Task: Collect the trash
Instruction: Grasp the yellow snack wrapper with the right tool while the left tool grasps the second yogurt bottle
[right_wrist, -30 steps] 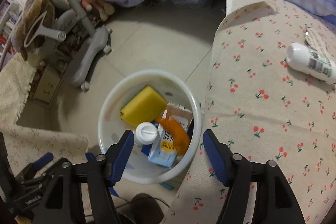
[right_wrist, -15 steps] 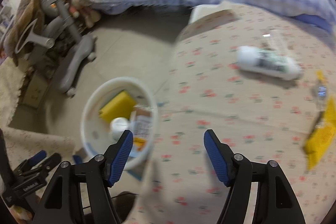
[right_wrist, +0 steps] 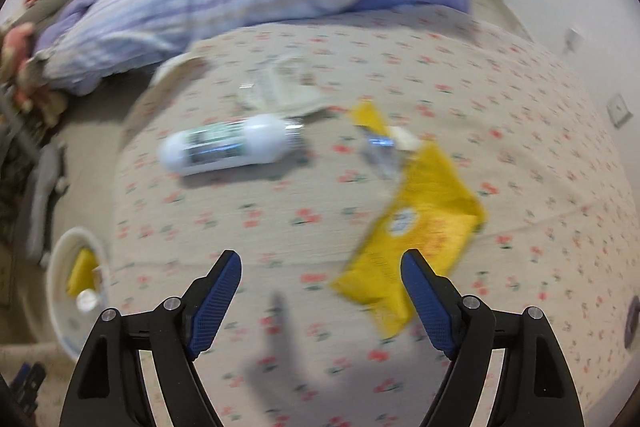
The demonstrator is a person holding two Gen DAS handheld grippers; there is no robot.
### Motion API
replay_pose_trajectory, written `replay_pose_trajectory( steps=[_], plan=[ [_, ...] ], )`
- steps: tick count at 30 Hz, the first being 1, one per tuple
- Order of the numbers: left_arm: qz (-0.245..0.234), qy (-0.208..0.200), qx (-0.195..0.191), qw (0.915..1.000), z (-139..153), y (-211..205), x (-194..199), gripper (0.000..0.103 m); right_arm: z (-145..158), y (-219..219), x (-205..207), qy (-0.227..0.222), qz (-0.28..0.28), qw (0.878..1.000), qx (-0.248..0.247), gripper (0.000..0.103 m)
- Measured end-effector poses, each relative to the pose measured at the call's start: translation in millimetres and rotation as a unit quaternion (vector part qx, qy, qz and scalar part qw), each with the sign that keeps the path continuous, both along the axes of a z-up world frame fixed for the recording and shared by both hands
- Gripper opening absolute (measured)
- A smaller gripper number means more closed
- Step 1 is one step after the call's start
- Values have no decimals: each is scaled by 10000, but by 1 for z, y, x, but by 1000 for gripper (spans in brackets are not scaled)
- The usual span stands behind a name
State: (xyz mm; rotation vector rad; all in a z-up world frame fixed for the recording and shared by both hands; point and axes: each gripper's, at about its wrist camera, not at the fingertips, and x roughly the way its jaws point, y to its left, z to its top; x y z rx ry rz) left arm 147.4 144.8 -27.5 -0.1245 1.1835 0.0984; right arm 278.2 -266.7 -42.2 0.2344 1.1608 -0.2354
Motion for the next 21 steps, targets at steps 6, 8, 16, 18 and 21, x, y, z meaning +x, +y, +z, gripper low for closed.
replay_pose_trajectory(
  steps=[6,8,16,18,21],
  plan=[
    [17,6,-37,10000,3,-4,-1,97,-25,-29,7,374,-505,9980,-110,84],
    [25,-2,-49,10000,4,-5,-2,97,-32,-30,9,461,-565,9972,-168,84],
    [-105,-39,-173,9998,10,-26,4,97,-44,-40,8,556,-532,9969,-133,84],
    [-199,-45,-177,9996,11,-37,8,97,-45,-48,5,578,-541,9969,-3,84],
    [-356,-52,-170,9992,11,-57,14,97,-47,-66,-1,525,-527,9969,246,81]
  ],
)
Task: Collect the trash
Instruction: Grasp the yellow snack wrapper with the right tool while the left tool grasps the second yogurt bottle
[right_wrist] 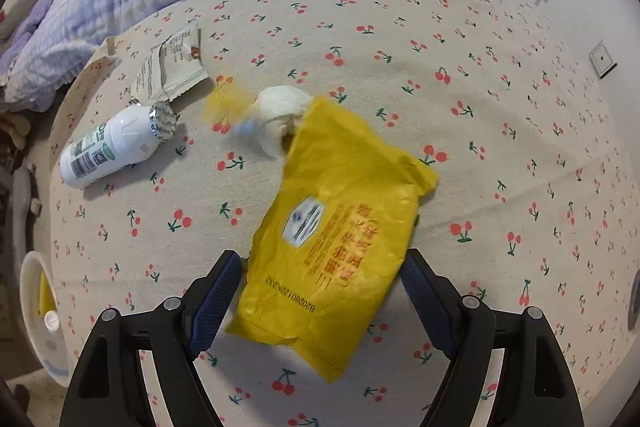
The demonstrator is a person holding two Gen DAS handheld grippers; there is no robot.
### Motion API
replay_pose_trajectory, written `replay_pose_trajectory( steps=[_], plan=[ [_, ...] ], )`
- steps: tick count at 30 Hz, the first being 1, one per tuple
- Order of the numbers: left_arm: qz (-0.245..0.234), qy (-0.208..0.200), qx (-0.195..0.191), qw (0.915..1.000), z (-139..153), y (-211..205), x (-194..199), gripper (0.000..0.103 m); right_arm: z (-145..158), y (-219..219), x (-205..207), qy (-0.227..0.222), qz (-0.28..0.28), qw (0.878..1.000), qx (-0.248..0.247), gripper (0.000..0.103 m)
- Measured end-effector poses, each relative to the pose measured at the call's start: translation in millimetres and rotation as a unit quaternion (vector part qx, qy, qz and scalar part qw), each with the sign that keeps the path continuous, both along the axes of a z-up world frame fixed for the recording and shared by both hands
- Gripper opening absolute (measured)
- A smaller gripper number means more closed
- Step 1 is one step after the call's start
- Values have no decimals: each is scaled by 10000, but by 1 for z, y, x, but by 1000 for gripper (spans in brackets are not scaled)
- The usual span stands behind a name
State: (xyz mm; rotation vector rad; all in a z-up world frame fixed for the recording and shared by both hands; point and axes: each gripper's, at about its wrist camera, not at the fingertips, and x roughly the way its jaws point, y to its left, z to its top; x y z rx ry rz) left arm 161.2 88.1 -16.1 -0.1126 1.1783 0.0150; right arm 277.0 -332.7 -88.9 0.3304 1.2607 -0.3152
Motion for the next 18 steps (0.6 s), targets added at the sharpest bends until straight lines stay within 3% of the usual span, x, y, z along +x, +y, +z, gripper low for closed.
replay_pose_trajectory(
  steps=[3,7,10,18],
  plan=[
    [-192,7,46,9998,-1,-22,5,97,2,-14,-5,-22,58,9999,159,65],
    [-465,-40,160,9988,0,-52,11,97,8,-33,-11,-68,179,9981,587,52],
    [-633,-75,227,9977,1,-71,16,97,14,-50,-18,-167,199,9955,913,49],
    [-1264,-151,591,9901,2,-134,36,97,51,-82,-51,-668,259,9931,925,48]
  ],
)
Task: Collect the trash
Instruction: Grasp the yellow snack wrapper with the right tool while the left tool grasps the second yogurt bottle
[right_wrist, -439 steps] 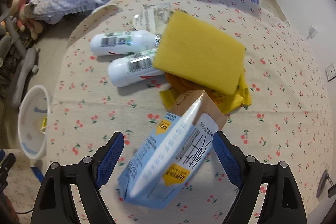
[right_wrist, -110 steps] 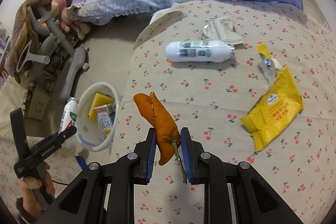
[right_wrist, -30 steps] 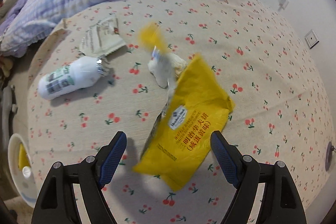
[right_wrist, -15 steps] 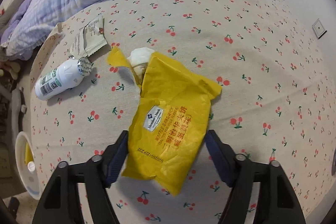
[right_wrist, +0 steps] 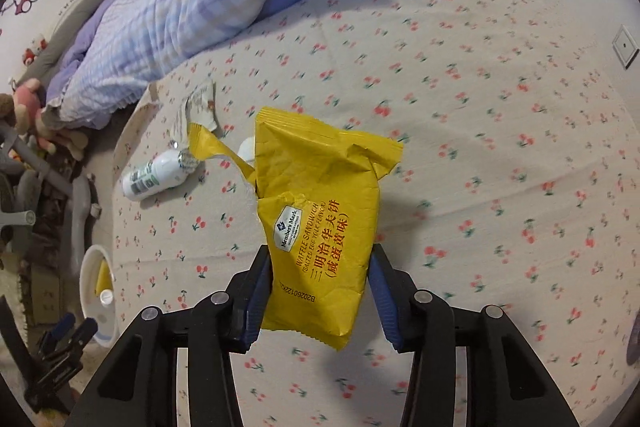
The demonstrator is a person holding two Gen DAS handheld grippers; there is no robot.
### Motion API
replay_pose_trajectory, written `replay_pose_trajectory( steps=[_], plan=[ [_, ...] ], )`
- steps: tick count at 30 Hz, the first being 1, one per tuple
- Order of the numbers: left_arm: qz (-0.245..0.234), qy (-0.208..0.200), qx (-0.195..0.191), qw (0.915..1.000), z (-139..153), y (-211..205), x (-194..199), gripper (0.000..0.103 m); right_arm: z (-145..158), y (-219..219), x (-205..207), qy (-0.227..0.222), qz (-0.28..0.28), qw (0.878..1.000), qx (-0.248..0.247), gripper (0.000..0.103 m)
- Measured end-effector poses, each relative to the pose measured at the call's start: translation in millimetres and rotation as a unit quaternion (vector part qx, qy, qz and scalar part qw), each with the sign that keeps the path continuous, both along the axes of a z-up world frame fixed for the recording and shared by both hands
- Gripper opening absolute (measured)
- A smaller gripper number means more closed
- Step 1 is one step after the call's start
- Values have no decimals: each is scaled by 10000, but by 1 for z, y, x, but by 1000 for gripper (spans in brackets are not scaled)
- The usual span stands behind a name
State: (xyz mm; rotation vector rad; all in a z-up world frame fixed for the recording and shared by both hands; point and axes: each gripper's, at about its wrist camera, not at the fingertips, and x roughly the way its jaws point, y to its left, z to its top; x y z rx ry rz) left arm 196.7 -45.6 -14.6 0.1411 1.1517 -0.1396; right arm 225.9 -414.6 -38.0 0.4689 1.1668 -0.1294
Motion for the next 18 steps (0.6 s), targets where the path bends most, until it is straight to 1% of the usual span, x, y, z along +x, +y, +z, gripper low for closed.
replay_pose_trajectory(
  steps=[4,7,8,10,13,18],
  plan=[
    [-435,-323,488,9973,7,-39,24,97,7,-24,-7,-98,-147,9998,18,48],
    [-900,-499,837,9912,10,-74,44,97,9,-39,-11,-132,-232,9996,35,48],
    [-1095,-565,947,9878,11,-88,51,97,9,-43,-11,-131,-240,9996,43,48],
    [-1311,-669,1070,9833,11,-105,61,98,8,-49,-10,-123,-250,9996,106,48],
    [-1697,-717,1210,9754,5,-139,76,97,10,-61,-11,-177,-295,9991,239,48],
    [-2386,-758,1260,9599,-8,-182,91,97,14,-81,-12,-241,-406,9985,285,48]
  ],
)
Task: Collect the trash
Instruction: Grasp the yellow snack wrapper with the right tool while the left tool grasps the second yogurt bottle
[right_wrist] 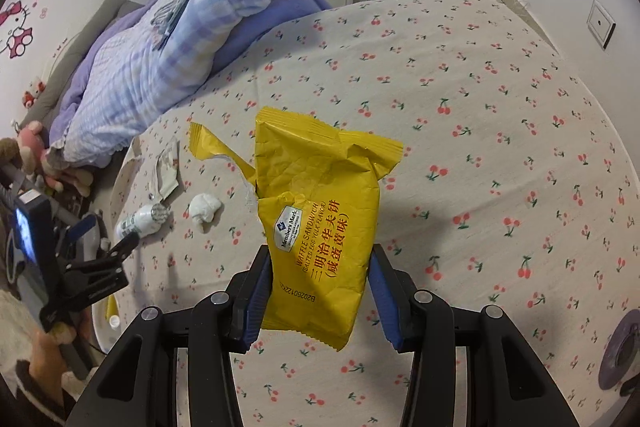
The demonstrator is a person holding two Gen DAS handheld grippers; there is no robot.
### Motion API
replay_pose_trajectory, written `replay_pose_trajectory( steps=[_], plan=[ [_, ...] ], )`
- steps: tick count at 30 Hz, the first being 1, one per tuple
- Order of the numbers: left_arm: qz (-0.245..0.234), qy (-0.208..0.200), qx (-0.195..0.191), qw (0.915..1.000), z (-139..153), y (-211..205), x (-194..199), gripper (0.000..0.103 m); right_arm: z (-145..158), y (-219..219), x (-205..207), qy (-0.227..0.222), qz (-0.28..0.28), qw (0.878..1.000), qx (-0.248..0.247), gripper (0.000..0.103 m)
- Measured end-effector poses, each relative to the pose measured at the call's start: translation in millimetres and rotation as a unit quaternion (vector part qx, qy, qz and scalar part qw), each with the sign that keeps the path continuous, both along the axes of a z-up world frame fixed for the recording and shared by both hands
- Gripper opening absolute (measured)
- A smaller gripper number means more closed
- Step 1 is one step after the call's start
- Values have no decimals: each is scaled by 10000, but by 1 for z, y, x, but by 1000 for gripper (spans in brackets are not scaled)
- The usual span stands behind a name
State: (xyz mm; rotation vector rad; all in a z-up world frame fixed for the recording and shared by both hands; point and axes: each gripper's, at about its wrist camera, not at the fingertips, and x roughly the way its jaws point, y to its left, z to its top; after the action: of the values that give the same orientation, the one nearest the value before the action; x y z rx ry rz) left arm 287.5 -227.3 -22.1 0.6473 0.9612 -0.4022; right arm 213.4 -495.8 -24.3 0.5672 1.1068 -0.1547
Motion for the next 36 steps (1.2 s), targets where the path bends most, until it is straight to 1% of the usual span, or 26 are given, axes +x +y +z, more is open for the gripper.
replay_pose_trajectory(
  steps=[1,3,5,8,10,12,14,17,22,29,34,36],
  plan=[
    [-37,55,15,10000,-4,-5,4,97,0,-2,0,2,-13,10000,5,48],
    [-70,298,-5,9995,-11,-14,12,94,-2,-8,-1,18,-35,10000,37,48],
    [-92,534,75,9985,-19,-19,17,87,-5,-14,-2,45,-73,9999,80,48],
    [-115,864,165,9961,-33,-23,15,85,-8,-21,-3,81,-104,9998,124,48],
    [-105,1073,64,9942,-38,-23,11,85,-9,-23,-4,99,-97,9998,106,48],
    [6,1180,-168,9929,-37,-17,6,84,-10,-24,-4,119,-105,9998,122,48],
    [148,1395,-402,9893,-38,-9,-1,84,-10,-24,-5,111,-103,9997,170,48],
    [265,1484,-523,9872,-38,2,-14,84,-8,-19,-6,83,-60,9996,257,48],
    [346,1435,-494,9878,-35,20,-42,84,-6,-3,-9,69,105,9995,289,48],
    [147,1312,-273,9909,-28,40,-85,84,-2,19,-14,35,277,9990,346,48],
    [48,1268,-70,9919,-25,55,-106,84,1,32,-19,2,416,9987,294,48],
    [37,1247,-13,9922,-27,64,-114,82,0,34,-20,15,445,9986,285,48]
  ],
)
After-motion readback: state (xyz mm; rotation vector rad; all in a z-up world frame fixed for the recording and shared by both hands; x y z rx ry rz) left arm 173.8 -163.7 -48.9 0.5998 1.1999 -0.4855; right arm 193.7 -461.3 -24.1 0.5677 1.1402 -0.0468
